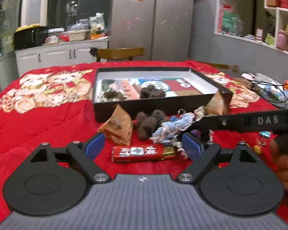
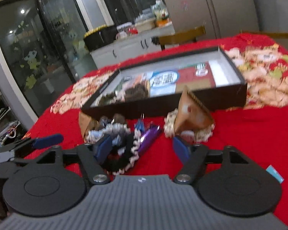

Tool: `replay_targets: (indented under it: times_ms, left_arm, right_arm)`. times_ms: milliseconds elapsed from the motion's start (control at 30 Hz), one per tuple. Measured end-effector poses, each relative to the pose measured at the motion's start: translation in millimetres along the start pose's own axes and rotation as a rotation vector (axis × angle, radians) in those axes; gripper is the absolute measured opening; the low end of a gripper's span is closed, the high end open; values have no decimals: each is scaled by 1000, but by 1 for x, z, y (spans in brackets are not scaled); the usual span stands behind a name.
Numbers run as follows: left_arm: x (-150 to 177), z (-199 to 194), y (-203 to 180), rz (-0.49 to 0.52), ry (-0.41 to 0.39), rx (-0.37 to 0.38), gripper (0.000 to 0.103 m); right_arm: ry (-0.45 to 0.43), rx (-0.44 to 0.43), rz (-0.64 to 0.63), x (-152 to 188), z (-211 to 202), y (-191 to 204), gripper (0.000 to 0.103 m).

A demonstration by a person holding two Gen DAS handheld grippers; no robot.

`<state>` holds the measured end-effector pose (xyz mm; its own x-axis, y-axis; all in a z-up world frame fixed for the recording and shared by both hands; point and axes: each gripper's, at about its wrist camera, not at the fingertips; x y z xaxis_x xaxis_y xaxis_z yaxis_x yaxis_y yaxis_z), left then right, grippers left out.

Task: Organize objects
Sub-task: 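Withdraw both grippers from the box back toward the remaining items, then grasp red printed tube with left gripper while right gripper grasps black scrunchie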

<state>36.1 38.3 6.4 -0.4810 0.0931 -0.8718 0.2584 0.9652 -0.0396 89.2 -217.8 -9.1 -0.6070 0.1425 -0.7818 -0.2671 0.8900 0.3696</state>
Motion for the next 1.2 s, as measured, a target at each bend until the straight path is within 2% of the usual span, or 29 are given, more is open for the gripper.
replay_targets:
  times_ms: [100, 200, 300, 467, 533, 700, 1200]
  left_arm:
    - [0, 8, 6, -34, 50, 17, 90]
    - [3, 16, 2, -26, 96, 30, 90]
    - [4, 22, -1, -12, 114, 12, 90]
    - [3, 29, -4, -17, 136, -21, 90]
    - [3, 31, -6, -7, 142, -31, 90]
    - [3, 30, -8, 5, 138, -36, 85]
    - [3, 29, -5, -2, 127, -38, 85]
  right_arm:
    - [31, -12, 3, 3, 7, 0, 62]
    - [64, -65, 34, 4, 12, -4, 58]
    - [78, -108, 86, 5, 16, -7, 51]
    - [58, -117, 116, 6, 17, -11, 40]
    - [58, -122, 133, 7, 20, -13, 25]
    - [38, -113, 140, 7, 18, -16, 17]
    - [-41, -116, 132, 7, 5, -12, 12]
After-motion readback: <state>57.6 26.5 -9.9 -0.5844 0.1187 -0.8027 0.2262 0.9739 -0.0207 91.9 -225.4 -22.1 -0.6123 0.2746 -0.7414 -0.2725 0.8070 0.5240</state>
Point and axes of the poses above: each gripper's, at about its wrist camera, not at the fingertips, and z roughly the way its jaws point, y to its left, x to its underside, and after that the axes turned 3 degrees about -x, right-handed
